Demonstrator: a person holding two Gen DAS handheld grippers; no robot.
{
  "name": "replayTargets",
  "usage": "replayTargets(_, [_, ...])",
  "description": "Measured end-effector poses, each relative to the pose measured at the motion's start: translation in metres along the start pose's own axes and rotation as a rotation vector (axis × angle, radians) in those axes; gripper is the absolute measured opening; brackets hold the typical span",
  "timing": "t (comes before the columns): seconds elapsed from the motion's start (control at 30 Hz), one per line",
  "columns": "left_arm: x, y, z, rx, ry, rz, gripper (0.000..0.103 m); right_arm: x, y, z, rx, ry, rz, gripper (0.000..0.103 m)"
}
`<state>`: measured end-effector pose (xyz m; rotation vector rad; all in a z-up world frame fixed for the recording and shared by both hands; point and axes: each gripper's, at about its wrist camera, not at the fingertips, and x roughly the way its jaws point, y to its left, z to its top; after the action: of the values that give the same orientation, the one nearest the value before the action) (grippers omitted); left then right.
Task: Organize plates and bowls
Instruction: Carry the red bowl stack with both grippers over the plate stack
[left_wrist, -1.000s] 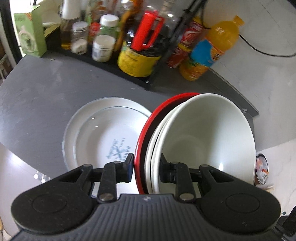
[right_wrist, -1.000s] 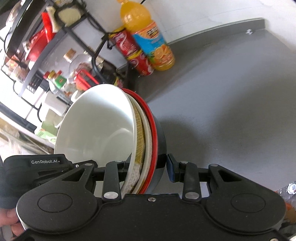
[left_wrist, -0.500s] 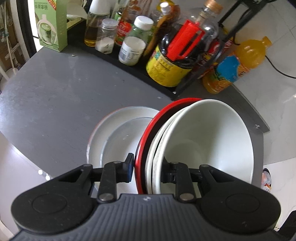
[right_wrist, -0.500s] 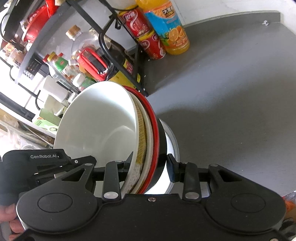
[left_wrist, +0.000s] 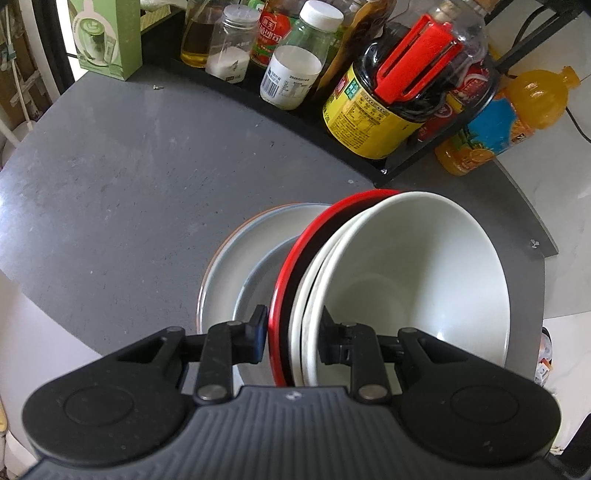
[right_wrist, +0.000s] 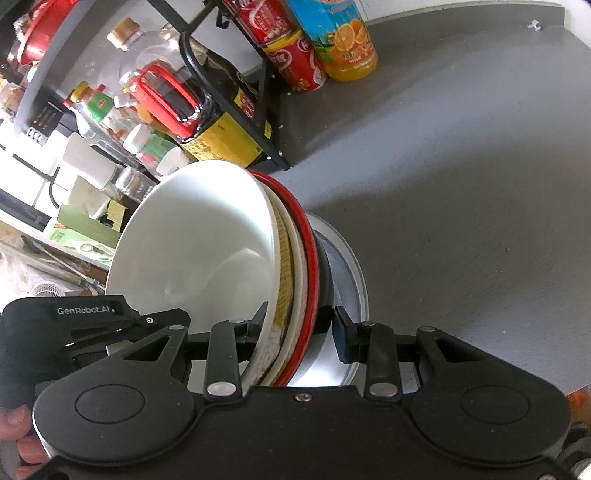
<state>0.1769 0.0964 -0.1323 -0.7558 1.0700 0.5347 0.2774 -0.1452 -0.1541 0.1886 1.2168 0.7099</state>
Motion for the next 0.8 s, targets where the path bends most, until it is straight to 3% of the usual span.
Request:
replayTargets(0.57, [0.015, 0.006, 0.011, 0.033, 0.035, -0.019, 0.025, 0.007, 0.007, -0.006, 0.025, -0.016, -0.036, 0.038])
replayTargets(0.8, [0.017, 0.006, 0.012, 0.060, 0.048, -0.041, 0.032, 0.006, 0.011, -0.010, 0.056, -0.034, -0.060, 0.042])
